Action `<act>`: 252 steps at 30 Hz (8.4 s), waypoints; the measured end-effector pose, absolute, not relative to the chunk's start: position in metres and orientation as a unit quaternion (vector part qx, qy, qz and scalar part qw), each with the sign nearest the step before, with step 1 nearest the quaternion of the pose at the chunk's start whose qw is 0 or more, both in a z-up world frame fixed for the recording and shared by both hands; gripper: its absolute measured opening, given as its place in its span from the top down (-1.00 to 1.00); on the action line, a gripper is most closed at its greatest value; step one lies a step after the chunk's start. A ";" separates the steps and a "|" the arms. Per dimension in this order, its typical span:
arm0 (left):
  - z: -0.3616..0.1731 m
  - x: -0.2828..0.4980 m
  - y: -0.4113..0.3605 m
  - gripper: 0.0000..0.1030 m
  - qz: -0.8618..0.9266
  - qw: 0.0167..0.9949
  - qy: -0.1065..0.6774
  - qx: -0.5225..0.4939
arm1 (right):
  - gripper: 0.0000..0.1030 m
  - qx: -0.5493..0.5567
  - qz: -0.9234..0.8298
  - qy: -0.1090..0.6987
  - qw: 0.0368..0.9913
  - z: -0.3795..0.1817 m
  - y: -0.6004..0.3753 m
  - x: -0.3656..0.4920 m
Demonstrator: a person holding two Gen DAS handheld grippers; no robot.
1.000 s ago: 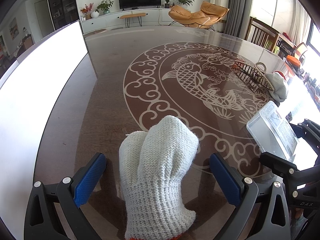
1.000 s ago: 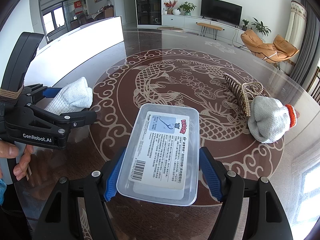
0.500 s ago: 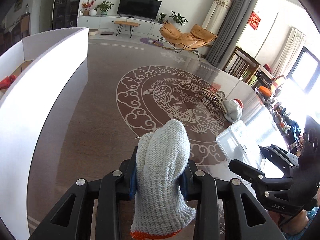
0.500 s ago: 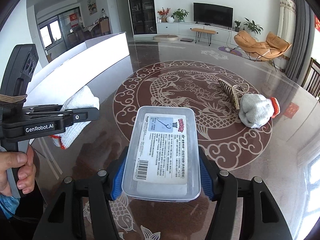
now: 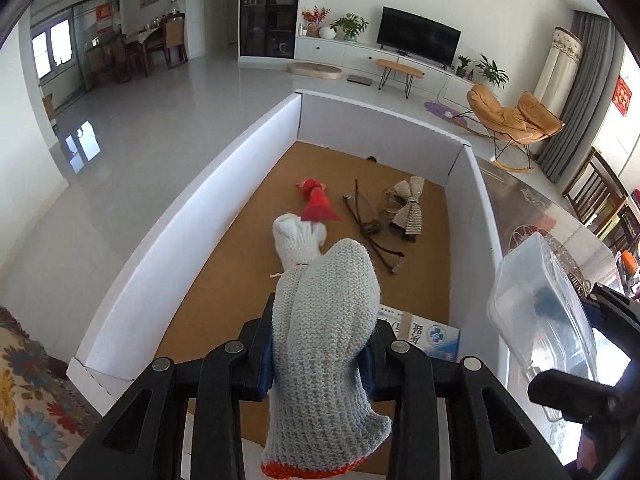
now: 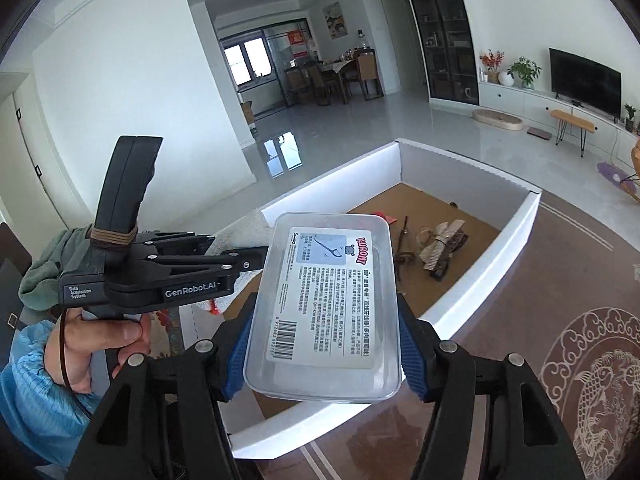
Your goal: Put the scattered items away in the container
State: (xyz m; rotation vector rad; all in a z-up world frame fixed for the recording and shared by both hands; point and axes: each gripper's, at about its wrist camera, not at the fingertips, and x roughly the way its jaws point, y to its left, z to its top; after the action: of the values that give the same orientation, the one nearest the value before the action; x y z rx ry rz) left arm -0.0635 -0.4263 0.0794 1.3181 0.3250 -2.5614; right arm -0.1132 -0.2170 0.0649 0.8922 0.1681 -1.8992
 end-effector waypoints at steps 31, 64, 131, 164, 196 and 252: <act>0.014 -0.094 -0.048 -0.95 -0.875 -0.099 -0.007 0.473 | -0.29 0.426 -0.889 0.078 0.149 -0.044 0.123 -0.112; -0.048 -0.161 0.050 -1.00 -0.880 -0.090 -0.050 0.463 | -0.38 0.442 -0.897 0.008 0.008 -0.069 0.227 -0.159; -0.048 -0.309 0.125 -0.83 -0.886 -0.017 -0.002 0.464 | -0.41 0.442 -0.897 -0.008 -0.016 -0.073 0.282 -0.206; -0.052 -0.237 0.077 -1.00 -0.886 -0.002 -0.017 0.464 | -0.41 0.442 -0.897 -0.009 -0.018 -0.073 0.281 -0.212; -0.055 -0.211 0.034 -1.00 -0.885 -0.001 -0.006 0.466 | -0.41 0.442 -0.897 -0.009 -0.018 -0.073 0.281 -0.212; -0.043 -0.231 0.059 -1.00 -0.872 -0.188 -0.013 0.451 | -0.42 0.442 -0.897 -0.009 -0.018 -0.072 0.280 -0.212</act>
State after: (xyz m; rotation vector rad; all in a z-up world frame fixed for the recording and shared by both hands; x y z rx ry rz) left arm -0.2309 0.0590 -0.0434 1.6185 -0.0479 -3.1264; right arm -0.2122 0.2801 -0.0721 1.4053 -0.0281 -2.8499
